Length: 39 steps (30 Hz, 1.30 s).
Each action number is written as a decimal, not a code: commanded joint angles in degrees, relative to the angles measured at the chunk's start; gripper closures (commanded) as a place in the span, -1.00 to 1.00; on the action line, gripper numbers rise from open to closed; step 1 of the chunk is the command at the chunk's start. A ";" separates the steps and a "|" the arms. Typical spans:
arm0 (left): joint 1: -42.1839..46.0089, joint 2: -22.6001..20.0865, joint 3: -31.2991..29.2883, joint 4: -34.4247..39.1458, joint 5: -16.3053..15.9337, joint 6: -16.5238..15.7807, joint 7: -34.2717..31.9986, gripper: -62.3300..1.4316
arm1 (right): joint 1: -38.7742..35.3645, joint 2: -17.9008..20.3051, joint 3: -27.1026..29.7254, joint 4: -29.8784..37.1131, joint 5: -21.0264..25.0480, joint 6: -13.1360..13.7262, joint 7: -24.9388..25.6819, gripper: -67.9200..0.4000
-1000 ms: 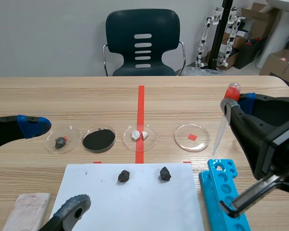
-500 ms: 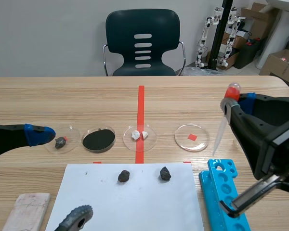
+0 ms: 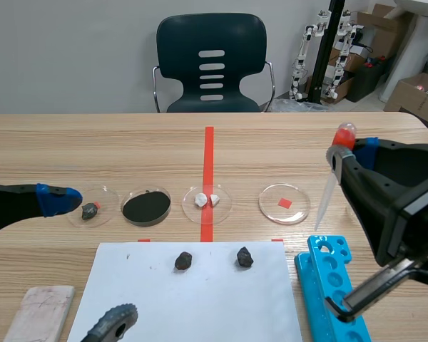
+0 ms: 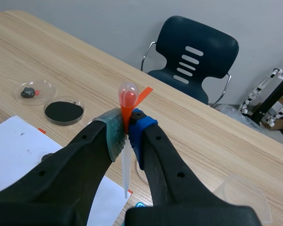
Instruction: Pick up the dropper by the top with the right hand
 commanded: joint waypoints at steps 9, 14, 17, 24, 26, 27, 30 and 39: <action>-0.15 0.28 -0.11 0.61 -0.79 -0.07 1.70 -1.00 | -0.07 0.13 0.15 0.79 0.24 -0.17 0.46 0.98; -0.15 0.28 -0.11 0.61 -0.79 -0.07 1.73 -1.00 | -0.07 0.13 0.15 0.79 0.24 -0.17 0.46 0.98; -0.15 0.28 -0.11 0.61 -0.79 -0.07 1.75 -1.00 | -0.07 0.13 0.15 0.79 0.24 -0.17 0.46 0.98; -0.15 0.28 -0.11 0.61 -0.76 -0.07 1.77 -1.00 | -0.07 0.13 0.15 0.79 0.24 -0.17 0.46 0.98; -0.15 0.28 -0.11 0.61 -0.76 -0.07 1.79 -1.00 | -0.07 0.13 0.15 0.79 0.24 -0.17 0.46 0.98; -0.15 0.28 -0.11 0.61 -0.76 -0.07 1.81 -1.00 | -0.07 0.13 0.15 0.79 0.24 -0.17 0.46 0.98; -0.15 0.28 -0.11 0.61 -0.76 -0.07 3.78 -1.00 | -0.07 0.13 0.15 0.79 0.24 -0.17 0.46 0.98; -0.15 0.28 -0.11 0.61 -0.76 -0.07 7.78 -1.00 | -0.07 0.13 0.15 0.79 0.24 -0.17 0.46 0.98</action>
